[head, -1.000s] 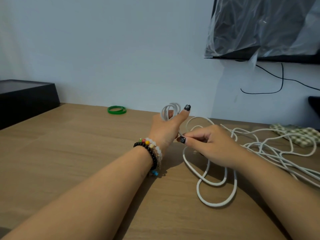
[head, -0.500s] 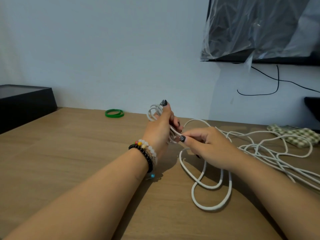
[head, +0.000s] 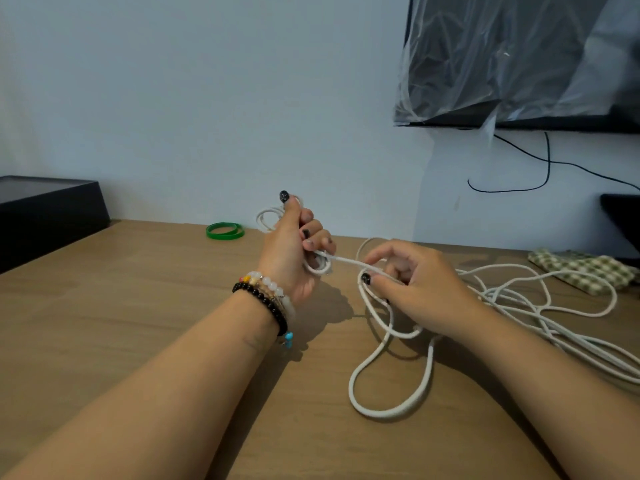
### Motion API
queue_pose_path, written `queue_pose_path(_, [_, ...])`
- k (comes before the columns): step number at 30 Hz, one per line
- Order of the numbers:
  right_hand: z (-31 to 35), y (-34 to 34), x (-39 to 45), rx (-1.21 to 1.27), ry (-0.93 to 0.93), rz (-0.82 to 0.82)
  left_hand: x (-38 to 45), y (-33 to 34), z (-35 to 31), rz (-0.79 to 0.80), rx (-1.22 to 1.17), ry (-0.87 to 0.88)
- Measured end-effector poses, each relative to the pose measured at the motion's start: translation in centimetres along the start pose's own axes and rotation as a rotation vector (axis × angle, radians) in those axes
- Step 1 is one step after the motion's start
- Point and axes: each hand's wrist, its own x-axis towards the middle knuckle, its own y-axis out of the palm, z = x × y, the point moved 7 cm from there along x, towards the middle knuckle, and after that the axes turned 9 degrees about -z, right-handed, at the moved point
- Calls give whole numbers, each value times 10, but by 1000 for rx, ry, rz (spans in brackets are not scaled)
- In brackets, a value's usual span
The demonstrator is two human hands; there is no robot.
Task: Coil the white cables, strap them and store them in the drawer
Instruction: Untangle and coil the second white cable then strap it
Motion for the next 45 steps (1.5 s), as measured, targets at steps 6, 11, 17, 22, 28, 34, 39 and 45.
queue_pose_path(6, [-27, -8, 4, -201, 76, -85, -13, 6, 21, 174, 385, -74])
queue_pose_path(11, [-42, -21, 6, -212, 140, -142, -22, 8, 19, 208, 1254, 362])
queue_pose_path(17, [-43, -44, 7, -226, 68, -360, -22, 1, 21, 190, 1574, 380])
queue_pose_path(22, [-38, -43, 6, -201, -29, -414, -21, 1, 27, 264, 1712, 340])
queue_pose_path(28, [-46, -48, 8, -212, -6, -411, -18, 3, 17, 179, 1144, 273])
queue_pose_path(34, [-54, -35, 8, -282, 76, -238, -14, 2, 5, 157, 290, -18])
queue_pose_path(39, [-72, -51, 10, -419, 164, -283, -8, -5, -31, 88, -127, 10])
queue_pose_path(45, [-91, -64, 10, -439, 209, -310, 0, -24, -40, -161, -37, 158])
